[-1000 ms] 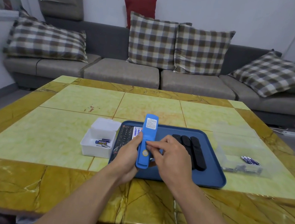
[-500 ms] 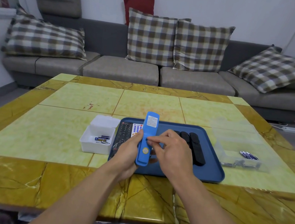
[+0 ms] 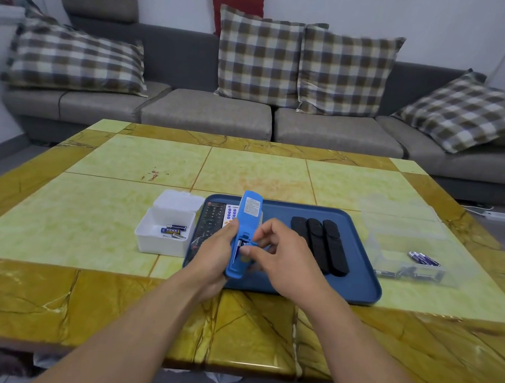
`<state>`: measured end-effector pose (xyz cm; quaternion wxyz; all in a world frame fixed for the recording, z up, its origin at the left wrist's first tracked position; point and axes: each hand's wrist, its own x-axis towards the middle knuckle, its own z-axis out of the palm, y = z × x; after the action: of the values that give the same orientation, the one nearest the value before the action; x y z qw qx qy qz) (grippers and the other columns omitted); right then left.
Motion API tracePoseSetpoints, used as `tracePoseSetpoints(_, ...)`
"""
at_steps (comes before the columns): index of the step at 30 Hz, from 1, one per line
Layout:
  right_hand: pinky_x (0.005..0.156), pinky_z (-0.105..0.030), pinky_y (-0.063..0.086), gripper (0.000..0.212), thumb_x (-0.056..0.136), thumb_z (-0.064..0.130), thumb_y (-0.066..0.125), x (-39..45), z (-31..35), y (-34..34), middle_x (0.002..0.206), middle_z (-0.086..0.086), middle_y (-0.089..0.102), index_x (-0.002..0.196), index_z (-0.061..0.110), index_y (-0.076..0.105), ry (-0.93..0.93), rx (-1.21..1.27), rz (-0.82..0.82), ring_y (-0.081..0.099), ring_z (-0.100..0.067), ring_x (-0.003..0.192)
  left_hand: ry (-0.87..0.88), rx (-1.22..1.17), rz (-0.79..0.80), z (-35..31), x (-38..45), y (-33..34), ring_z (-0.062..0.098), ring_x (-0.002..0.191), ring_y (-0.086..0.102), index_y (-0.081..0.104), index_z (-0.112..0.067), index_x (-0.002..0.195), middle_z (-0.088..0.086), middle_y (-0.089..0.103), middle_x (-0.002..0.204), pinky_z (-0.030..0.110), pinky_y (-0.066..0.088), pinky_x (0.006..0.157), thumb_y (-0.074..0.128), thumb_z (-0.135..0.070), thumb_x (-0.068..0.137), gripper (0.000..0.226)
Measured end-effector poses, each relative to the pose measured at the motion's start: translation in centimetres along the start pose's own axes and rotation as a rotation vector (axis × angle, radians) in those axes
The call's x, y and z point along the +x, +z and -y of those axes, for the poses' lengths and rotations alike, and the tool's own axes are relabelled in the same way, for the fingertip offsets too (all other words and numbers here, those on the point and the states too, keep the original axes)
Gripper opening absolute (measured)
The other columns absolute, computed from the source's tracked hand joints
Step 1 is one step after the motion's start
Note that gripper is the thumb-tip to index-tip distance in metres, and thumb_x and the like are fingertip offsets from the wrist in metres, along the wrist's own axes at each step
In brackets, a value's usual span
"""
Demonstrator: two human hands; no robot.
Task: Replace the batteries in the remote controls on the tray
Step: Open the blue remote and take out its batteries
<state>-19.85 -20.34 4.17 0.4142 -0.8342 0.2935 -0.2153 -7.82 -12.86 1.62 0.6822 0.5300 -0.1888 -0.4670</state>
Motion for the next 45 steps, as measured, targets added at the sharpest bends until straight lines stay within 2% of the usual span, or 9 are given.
tracePoseSetpoints(3,0.069,-0.029,0.053,0.017,0.087,0.036,0.074,-0.2,-0.7,-1.2,0.082,0.007,0.071,0.095,0.036,0.06,0.058,-0.005,-0.065,0.064,-0.008,0.074,-0.001,0.02,-0.059,-0.1,0.4,-0.4,0.031,0.101,0.071,0.065,-0.018,0.119,0.015,0.075,0.108,0.049,0.054,0.093,0.033,-0.044,0.108,0.043)
tracePoseSetpoints(6,0.073,-0.038,0.056,0.013,0.084,0.043,0.074,0.0,-3.0,-3.6,0.079,0.011,0.068,0.084,0.035,0.064,0.252,-0.163,-0.216,0.065,-0.008,0.078,0.005,0.007,-0.094,-0.2,0.7,-0.6,0.024,0.077,0.069,0.068,-0.014,0.095,0.01,0.076,0.084,0.043,0.057,0.083,0.034,-0.042,0.108,0.046)
tracePoseSetpoints(9,0.071,-0.038,0.057,0.018,0.081,0.043,0.077,-0.3,-4.7,-5.4,0.079,0.013,0.067,0.076,0.031,0.066,0.454,-0.386,-0.133,0.063,-0.011,0.077,-0.007,-0.027,-0.095,-0.2,0.9,-0.7,0.022,0.077,0.071,0.067,-0.016,0.102,0.01,0.078,0.092,0.039,0.061,0.076,0.035,-0.043,0.108,0.042)
tracePoseSetpoints(12,0.069,-0.033,0.056,0.018,0.074,0.044,0.083,-0.4,-4.8,-6.3,0.083,0.012,0.069,0.076,0.032,0.07,0.541,-0.525,-0.101,0.064,-0.013,0.078,-0.016,-0.04,-0.072,-0.2,1.0,-0.7,0.023,0.084,0.074,0.064,-0.02,0.115,0.011,0.077,0.103,0.045,0.059,0.088,0.034,-0.044,0.107,0.039)
tracePoseSetpoints(15,0.06,-0.026,0.046,0.013,0.078,0.043,0.08,-0.5,-3.6,-6.4,0.082,0.017,0.065,0.082,0.036,0.07,0.436,-0.59,-0.23,0.061,-0.01,0.074,-0.016,-0.047,-0.035,-0.3,0.9,-0.3,0.026,0.096,0.074,0.061,-0.02,0.124,0.011,0.076,0.11,0.05,0.054,0.099,0.032,-0.045,0.108,0.042)
tracePoseSetpoints(24,0.076,-0.032,0.052,0.014,0.09,0.03,0.07,-0.7,-0.3,-0.6,0.099,0.017,0.065,0.101,0.033,0.078,-0.342,-0.464,-0.118,0.055,-0.007,0.095,-0.104,-0.172,0.007,-0.1,0.8,0.5,0.03,0.107,0.068,0.06,-0.012,0.135,0.02,0.067,0.128,0.035,0.061,0.076,0.039,-0.046,0.105,0.051)
tracePoseSetpoints(31,0.087,-0.034,0.05,0.028,0.092,0.024,0.068,0.1,0.3,-0.4,0.111,0.007,0.061,0.12,0.023,0.072,-0.306,-0.474,-0.082,0.054,-0.014,0.101,-0.106,-0.243,0.039,0.0,0.8,0.2,0.018,0.068,0.062,0.063,-0.011,0.133,0.015,0.069,0.109,0.028,0.057,0.056,0.039,-0.041,0.107,0.046)
tracePoseSetpoints(40,0.065,-0.044,0.056,0.017,0.094,0.014,0.064,0.5,-0.1,0.4,0.097,0.001,0.063,0.103,0.014,0.077,-0.42,-0.54,-0.149,0.062,-0.023,0.083,-0.099,-0.235,0.056,-0.2,0.7,0.1,0.028,0.117,0.065,0.06,-0.016,0.137,0.014,0.067,0.131,0.034,0.06,0.075,0.033,-0.042,0.108,0.047)
tracePoseSetpoints(45,0.068,-0.04,0.058,0.016,0.091,0.009,0.067,0.4,0.1,0.8,0.098,-0.001,0.065,0.101,0.012,0.079,-0.443,-0.55,-0.168,0.064,-0.023,0.083,-0.097,-0.249,0.043,-0.2,0.6,0.2,0.026,0.105,0.07,0.06,-0.013,0.136,0.014,0.07,0.126,0.032,0.061,0.072,0.034,-0.041,0.108,0.048)
